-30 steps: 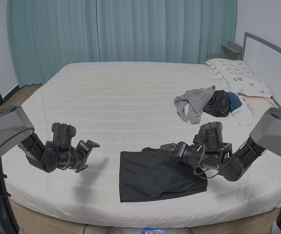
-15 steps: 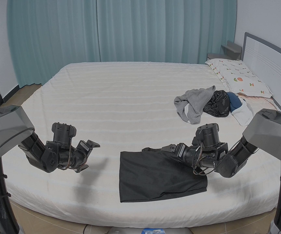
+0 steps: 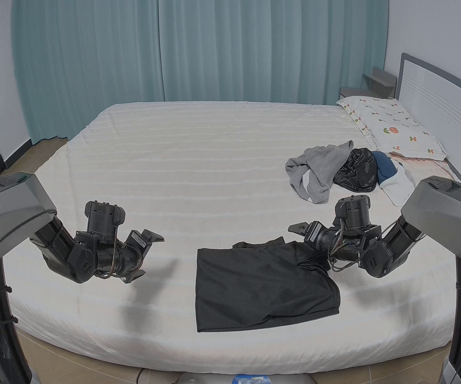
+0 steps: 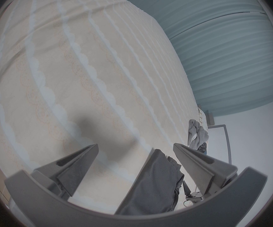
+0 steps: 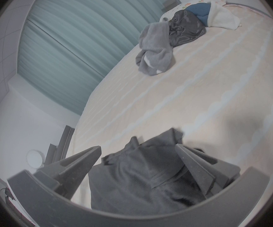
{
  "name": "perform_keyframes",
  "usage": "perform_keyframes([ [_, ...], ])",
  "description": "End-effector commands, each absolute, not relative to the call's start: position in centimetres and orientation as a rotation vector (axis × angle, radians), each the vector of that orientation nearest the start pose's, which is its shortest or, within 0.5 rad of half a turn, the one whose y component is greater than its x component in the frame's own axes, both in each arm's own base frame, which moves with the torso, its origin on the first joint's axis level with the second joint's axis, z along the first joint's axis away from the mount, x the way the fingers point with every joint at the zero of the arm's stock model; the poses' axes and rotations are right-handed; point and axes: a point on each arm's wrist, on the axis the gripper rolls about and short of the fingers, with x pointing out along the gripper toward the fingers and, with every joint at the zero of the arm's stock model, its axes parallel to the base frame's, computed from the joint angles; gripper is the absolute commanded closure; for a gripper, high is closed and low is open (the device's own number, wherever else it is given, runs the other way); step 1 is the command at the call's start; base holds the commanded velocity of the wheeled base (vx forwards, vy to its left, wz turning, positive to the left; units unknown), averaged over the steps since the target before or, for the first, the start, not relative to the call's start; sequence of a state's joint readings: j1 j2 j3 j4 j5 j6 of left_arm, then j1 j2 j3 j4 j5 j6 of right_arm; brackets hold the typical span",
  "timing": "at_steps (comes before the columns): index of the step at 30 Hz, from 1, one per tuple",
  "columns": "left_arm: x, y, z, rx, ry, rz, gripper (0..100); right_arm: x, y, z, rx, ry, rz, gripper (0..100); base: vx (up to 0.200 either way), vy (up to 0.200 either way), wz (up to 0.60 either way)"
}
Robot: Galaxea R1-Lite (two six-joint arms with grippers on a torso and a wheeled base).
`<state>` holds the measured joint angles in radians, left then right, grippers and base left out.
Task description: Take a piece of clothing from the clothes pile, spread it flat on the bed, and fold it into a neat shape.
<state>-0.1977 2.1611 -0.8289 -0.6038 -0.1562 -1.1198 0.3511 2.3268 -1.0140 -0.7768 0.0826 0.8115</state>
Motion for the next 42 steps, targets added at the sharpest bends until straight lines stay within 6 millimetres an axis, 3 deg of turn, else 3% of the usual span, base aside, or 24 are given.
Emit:
perform_keyframes([
  [1, 35.0, -7.4, 2.9, -1.041, 0.842, 0.108, 0, 39.7, 12.0, 1.7, 0.719, 0.639, 0.132, 0, 0.0, 0.0, 0.0],
  [5, 35.0, -7.4, 2.9, -1.042, 0.842, 0.109, 0, 40.2, 10.8, 2.1, 0.714, 0.612, 0.117, 0, 0.0, 0.0, 0.0],
  [9, 35.1, -7.4, 2.9, -1.041, 0.84, 0.107, 0, 39.8, 11.0, 2.7, 0.713, 0.603, 0.132, 0, 0.0, 0.0, 0.0],
  [12, 35.1, -7.4, 2.9, -1.041, 0.839, 0.106, 0, 38.2, 13.4, 3.9, 0.708, 0.618, 0.21, 0, 0.0, 0.0, 0.0],
  [16, 35.1, -7.4, 2.9, -1.041, 0.839, 0.106, 0, 37.1, 15.5, 3.6, 0.689, 0.652, 0.257, 0, 0.0, 0.0, 0.0],
  [17, 35.1, -7.4, 2.9, -1.042, 0.839, 0.107, 0, 36.0, 17.3, 3.0, 0.669, 0.691, 0.296, 0, 0.0, 0.0, 0.0],
  [21, 35.1, -7.4, 2.9, -1.041, 0.84, 0.107, 0, 35.0, 19.0, 2.4, 0.646, 0.726, 0.33, 0, 0.0, 0.0, 0.0],
  [35, 35.2, -7.4, 2.8, -1.042, 0.84, 0.108, 0, 35.1, 18.9, 1.5, 0.63, 0.828, 0.321, 0, 0.0, 0.0, 0.0],
  [42, 35.2, -7.4, 2.8, -1.041, 0.84, 0.107, 0, 36.8, 17.4, 0.9, 0.638, 0.81, 0.257, 0, 0.0, 0.0, 0.0],
])
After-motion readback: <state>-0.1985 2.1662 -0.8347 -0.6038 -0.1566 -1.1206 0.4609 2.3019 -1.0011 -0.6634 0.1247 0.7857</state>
